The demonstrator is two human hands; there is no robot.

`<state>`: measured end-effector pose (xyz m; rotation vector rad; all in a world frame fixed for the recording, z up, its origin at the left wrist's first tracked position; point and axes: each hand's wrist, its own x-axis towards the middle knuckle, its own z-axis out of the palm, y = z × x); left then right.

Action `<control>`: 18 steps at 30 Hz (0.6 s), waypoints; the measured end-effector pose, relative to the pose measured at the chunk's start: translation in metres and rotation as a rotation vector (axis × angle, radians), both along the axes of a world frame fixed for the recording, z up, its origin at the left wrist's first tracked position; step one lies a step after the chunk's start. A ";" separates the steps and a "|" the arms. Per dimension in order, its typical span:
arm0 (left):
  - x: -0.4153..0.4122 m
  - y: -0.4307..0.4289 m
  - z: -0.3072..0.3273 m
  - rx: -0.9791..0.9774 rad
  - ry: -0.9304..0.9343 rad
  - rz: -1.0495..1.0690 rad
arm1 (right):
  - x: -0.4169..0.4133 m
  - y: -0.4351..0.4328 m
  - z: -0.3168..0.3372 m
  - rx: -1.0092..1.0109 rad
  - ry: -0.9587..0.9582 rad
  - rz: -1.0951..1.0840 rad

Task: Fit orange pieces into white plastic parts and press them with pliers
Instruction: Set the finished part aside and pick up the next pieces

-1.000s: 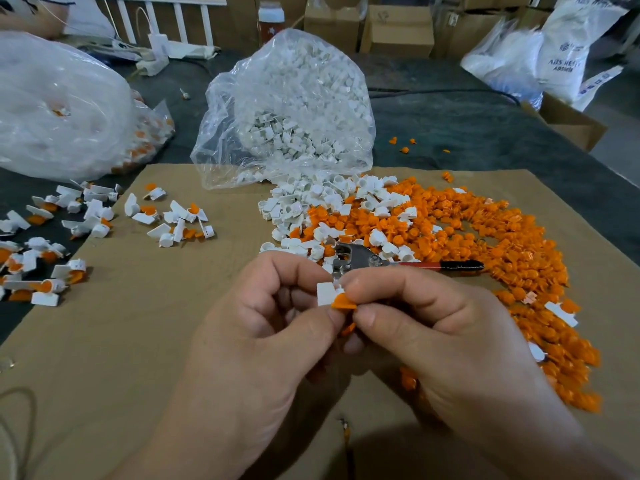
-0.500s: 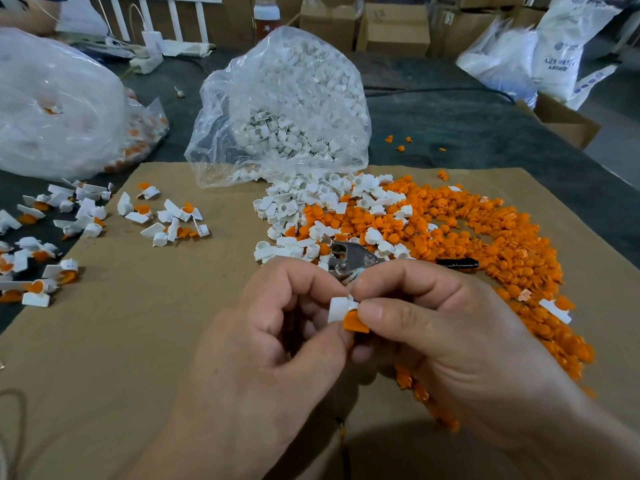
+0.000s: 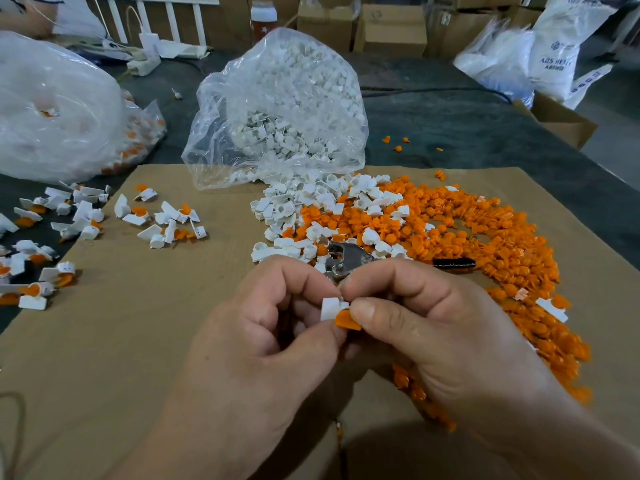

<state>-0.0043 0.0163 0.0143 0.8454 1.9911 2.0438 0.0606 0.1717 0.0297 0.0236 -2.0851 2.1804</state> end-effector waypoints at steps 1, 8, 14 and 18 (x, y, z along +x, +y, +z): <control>0.000 0.000 0.000 -0.001 0.002 0.018 | 0.001 0.000 0.000 0.089 0.023 -0.020; 0.000 -0.004 0.001 0.020 -0.011 0.016 | 0.003 -0.003 -0.003 0.246 0.130 -0.070; -0.002 -0.006 -0.001 0.062 -0.026 -0.053 | 0.001 0.000 -0.005 0.126 0.124 -0.019; -0.002 -0.006 -0.002 0.071 -0.029 -0.071 | 0.001 0.001 -0.003 0.096 0.105 -0.011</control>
